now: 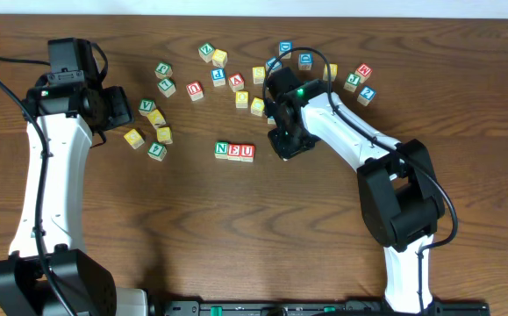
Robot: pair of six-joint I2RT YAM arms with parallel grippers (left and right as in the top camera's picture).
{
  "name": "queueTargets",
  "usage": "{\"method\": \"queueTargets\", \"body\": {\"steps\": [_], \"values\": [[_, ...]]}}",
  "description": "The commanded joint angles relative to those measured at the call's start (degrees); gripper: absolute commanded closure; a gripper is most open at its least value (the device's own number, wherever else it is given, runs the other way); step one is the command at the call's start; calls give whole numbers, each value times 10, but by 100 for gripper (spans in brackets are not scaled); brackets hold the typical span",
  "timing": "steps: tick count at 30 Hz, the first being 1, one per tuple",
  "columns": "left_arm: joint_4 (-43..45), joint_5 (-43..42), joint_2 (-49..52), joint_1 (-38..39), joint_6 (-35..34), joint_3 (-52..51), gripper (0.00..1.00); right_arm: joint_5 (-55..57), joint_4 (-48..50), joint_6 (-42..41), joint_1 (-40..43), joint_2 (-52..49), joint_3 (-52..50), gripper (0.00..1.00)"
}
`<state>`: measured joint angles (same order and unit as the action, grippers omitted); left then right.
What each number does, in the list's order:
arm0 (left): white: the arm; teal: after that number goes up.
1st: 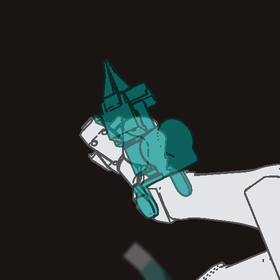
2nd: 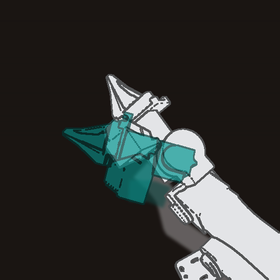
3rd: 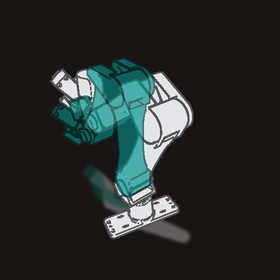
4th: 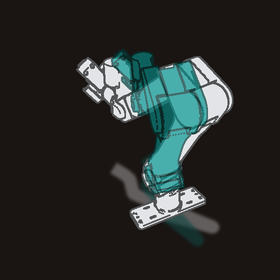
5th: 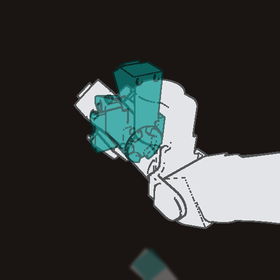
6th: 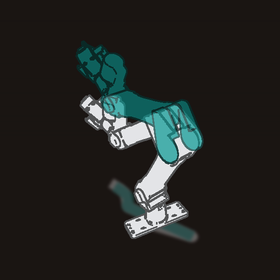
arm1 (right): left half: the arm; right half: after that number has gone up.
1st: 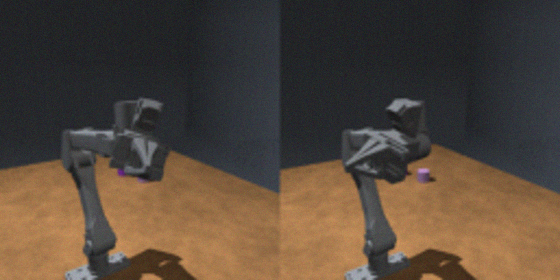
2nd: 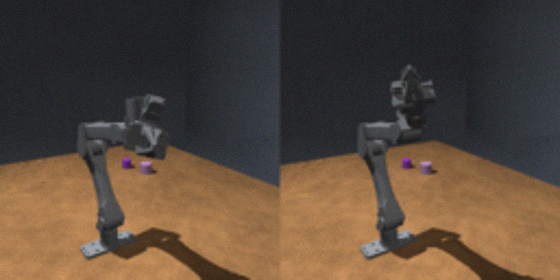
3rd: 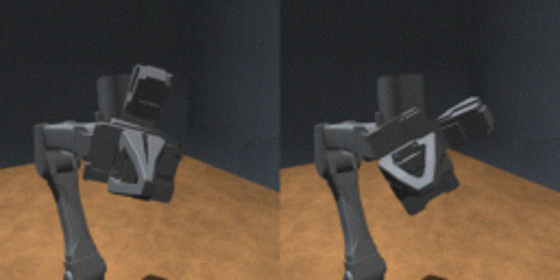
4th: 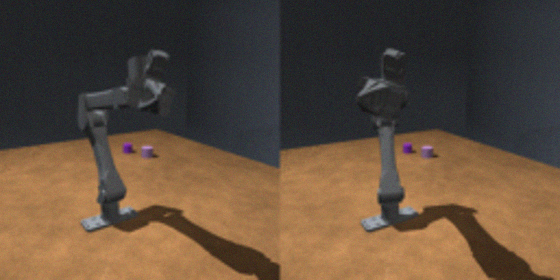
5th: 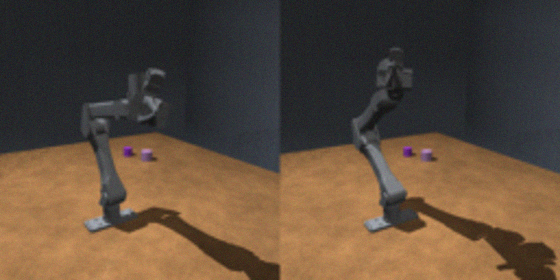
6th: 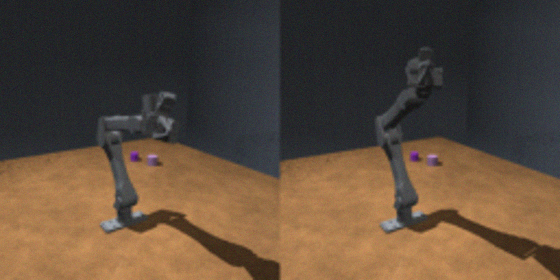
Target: Spell out NEURIPS
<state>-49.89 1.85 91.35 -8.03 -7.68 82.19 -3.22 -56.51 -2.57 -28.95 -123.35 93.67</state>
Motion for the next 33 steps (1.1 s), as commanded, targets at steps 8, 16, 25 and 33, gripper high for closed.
{"method": "queueTargets", "body": {"steps": [8, 16, 25, 33], "values": [[-2, 1, 3, 0, -6, -8, 32, -15, -24, -2, -4, 6, -5, 55], [-2, 1, 3, 0, -6, -8, 32, -14, -46, -2, -4, 9, 37, 61], [-4, 1, 3, 0, -5, -8, 32, 44, -58, -83, 6, 9, 87, 70], [-4, 1, 3, 0, -5, -8, 32, 89, -51, -155, 24, 7, 67, 85]]}}
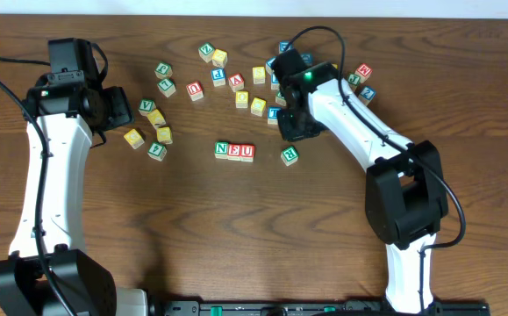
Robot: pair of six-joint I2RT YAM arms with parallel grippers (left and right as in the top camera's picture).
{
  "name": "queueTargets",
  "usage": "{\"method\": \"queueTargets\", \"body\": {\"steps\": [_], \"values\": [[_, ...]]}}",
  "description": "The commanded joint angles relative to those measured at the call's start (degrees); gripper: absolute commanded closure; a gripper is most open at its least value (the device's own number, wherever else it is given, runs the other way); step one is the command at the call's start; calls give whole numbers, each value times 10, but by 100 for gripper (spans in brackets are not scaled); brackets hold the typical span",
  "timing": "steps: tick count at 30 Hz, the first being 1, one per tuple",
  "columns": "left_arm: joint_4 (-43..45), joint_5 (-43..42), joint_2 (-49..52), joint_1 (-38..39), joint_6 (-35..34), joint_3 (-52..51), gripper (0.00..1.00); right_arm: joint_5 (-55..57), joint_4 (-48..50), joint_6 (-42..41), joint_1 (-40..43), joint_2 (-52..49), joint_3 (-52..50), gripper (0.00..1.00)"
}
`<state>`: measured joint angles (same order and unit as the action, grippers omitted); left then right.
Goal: Spell out NEURIPS
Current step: 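Bring the R block down toward the right of the U block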
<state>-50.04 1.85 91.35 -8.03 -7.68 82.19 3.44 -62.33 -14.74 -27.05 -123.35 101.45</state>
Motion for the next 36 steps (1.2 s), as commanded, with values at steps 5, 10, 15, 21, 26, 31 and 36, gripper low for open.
{"method": "queueTargets", "body": {"steps": [5, 10, 15, 21, 26, 31, 36], "values": [[-3, 1, 3, 0, -5, -8, 32, 22, 40, -33, 5, 7, -49, 87], [-3, 1, 3, 0, -5, -8, 32, 1, 77, -5, 3, 7, -80, 87], [-3, 1, 3, 0, -5, -8, 32, -42, 97, 49, -7, 7, -86, 87], [-3, 1, 3, 0, -5, -8, 32, -84, 96, 117, -19, 7, -86, 86], [-3, 1, 3, 0, -5, -8, 32, -116, 95, 176, -31, 7, -86, 86], [-4, 1, 3, 0, -5, -8, 32, -123, 85, 216, -42, 7, -86, 85], [-4, 1, 3, 0, -5, -8, 32, -138, 76, 247, -46, 7, -86, 86]]}}
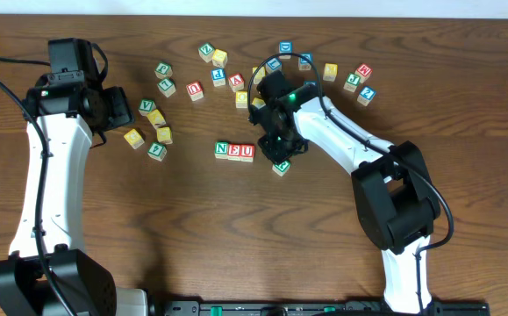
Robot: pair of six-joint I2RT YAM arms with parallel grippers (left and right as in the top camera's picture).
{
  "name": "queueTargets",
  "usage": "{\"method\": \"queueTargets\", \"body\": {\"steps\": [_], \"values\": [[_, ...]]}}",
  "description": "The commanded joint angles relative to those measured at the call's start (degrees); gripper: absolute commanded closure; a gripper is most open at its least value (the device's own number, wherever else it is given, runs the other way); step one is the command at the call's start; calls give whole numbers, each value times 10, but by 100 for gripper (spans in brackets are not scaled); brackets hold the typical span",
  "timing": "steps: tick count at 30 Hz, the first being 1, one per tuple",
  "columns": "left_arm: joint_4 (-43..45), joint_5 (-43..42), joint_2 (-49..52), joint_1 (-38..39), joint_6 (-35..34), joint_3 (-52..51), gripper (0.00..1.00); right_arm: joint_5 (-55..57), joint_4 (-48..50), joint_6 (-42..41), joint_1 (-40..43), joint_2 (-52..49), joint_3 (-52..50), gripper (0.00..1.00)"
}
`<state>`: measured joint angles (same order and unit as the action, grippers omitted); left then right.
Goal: Spell out NEURIPS
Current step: 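Bring the R block down toward the right of the U block, then lower the green R block right of U and open right gripper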
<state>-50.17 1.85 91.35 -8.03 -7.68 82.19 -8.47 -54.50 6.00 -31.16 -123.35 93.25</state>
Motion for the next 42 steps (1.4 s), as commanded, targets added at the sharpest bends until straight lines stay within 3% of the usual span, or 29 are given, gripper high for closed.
{"method": "queueTargets", "body": {"steps": [1, 7, 18, 29, 42], "values": [[-3, 1, 3, 0, -5, -8, 32, -26, -2, 47, -4, 7, -4, 86], [-3, 1, 3, 0, -5, -8, 32, -27, -6, 33, -4, 10, 17, 91], [-3, 1, 3, 0, -5, -8, 32, -64, -92, -19, -10, 41, 61, 89], [-3, 1, 3, 0, -5, -8, 32, -61, -106, -24, -37, 41, 0, 90], [-7, 1, 3, 0, -5, -8, 32, 59, -88, -93, -36, 41, -68, 92]]}}
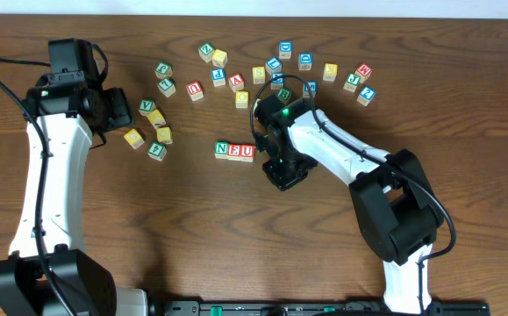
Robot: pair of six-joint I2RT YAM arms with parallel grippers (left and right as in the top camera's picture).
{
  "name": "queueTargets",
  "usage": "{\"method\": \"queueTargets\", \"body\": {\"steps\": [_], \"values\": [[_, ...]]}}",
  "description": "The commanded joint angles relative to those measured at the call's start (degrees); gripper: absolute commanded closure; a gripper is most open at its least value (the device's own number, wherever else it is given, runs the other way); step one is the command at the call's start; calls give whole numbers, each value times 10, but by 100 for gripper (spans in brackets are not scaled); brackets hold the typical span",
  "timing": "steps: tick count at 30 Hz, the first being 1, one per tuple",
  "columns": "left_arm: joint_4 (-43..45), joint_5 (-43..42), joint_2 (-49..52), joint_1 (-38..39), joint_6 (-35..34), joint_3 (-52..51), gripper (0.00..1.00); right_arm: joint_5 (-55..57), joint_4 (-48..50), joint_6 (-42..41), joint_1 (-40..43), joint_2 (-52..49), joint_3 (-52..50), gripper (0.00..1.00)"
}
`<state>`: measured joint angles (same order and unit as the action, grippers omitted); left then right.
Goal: Spell out NEURIPS
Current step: 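Lower the green R block right of U and open right gripper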
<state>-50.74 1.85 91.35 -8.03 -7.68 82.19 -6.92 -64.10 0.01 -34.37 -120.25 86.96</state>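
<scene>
Three blocks reading N (222, 150), E (234, 151) and U (247, 152) lie side by side in a row at mid-table. My right gripper (282, 172) is low over the table just right of the U block, pointing toward the front edge. Its fingers are hidden under its own body, and no block shows beneath it. The green R block is out of sight. My left gripper (115, 110) hangs at the far left, beside a cluster of blocks, with nothing visibly in it.
Loose letter blocks are scattered along the back, from a green one (206, 52) to a blue one (367, 94). Another cluster (155, 118) lies at the left near my left gripper. A yellow block (242, 99) sits just behind the row.
My right gripper has moved toward the front edge and now covers the spot where the green R block showed at its tip. The left arm and the N E U row have not moved.
My right gripper was low just right of the N E U row. Then it stood back among the rear blocks, with a green R block lying free right of the row. Later it was over that block, and now it hides it.
</scene>
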Motion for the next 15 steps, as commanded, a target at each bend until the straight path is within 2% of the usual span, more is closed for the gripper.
{"method": "queueTargets", "body": {"steps": [1, 15], "values": [[-2, 1, 3, 0, -5, -8, 32, 51, 19, -39, -4, 10, -5, 92], [-2, 1, 3, 0, -5, -8, 32, 75, 94, -64, 2, 10, -5, 88]]}}
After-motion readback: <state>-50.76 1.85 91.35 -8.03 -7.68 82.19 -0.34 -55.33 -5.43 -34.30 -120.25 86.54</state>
